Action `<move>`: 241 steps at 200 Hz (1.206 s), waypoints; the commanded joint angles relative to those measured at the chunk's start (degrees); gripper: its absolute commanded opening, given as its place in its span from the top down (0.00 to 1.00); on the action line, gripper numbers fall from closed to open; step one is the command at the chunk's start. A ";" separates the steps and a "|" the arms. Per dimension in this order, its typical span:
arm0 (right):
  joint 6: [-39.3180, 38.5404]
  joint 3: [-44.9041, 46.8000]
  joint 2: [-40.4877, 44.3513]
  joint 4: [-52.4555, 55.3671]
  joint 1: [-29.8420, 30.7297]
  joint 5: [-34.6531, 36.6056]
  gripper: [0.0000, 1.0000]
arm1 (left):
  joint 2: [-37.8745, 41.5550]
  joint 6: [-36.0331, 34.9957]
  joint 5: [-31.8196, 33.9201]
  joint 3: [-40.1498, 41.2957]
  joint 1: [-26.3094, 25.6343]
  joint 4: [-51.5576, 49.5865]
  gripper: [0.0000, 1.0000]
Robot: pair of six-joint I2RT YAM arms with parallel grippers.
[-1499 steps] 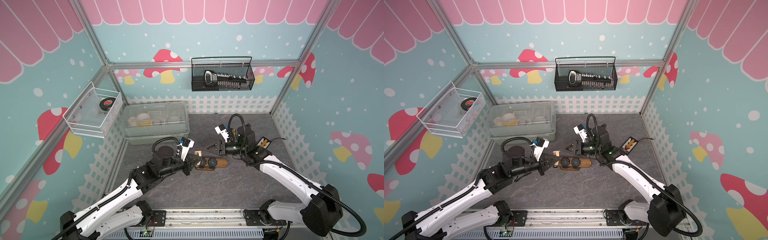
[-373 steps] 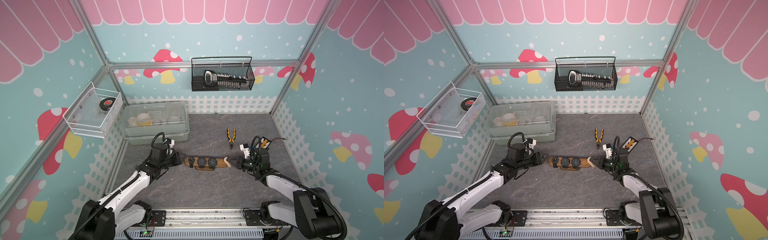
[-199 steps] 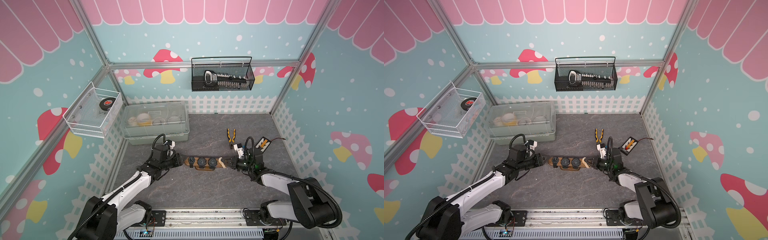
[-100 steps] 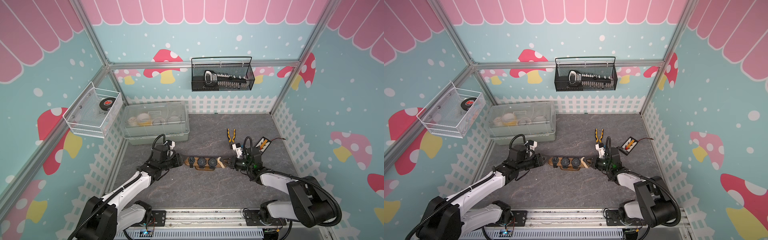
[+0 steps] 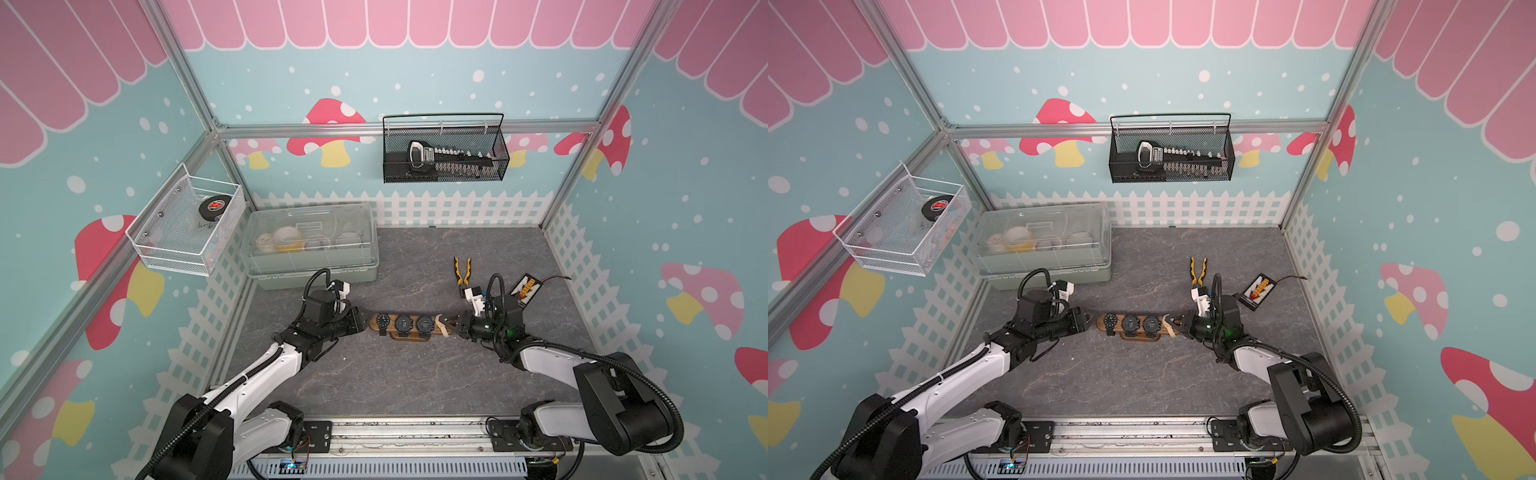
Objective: Place watch on stand
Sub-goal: Place the watch on the stand.
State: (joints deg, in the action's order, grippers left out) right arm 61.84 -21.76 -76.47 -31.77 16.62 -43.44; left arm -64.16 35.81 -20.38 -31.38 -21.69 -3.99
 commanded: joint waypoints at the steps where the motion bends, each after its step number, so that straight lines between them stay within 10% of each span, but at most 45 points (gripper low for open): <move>1: 0.09 0.80 0.55 0.52 0.25 0.92 0.70 | 0.97 0.84 -0.40 0.78 0.59 0.91 0.54; 241: -7.73 -3.53 9.26 18.13 0.25 2.77 0.57 | 1.68 0.66 -0.58 0.80 0.86 0.52 0.54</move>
State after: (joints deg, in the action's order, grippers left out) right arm 56.16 -23.66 -68.71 -17.21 16.62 -41.56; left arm -63.57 35.81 -20.60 -31.35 -21.39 -4.01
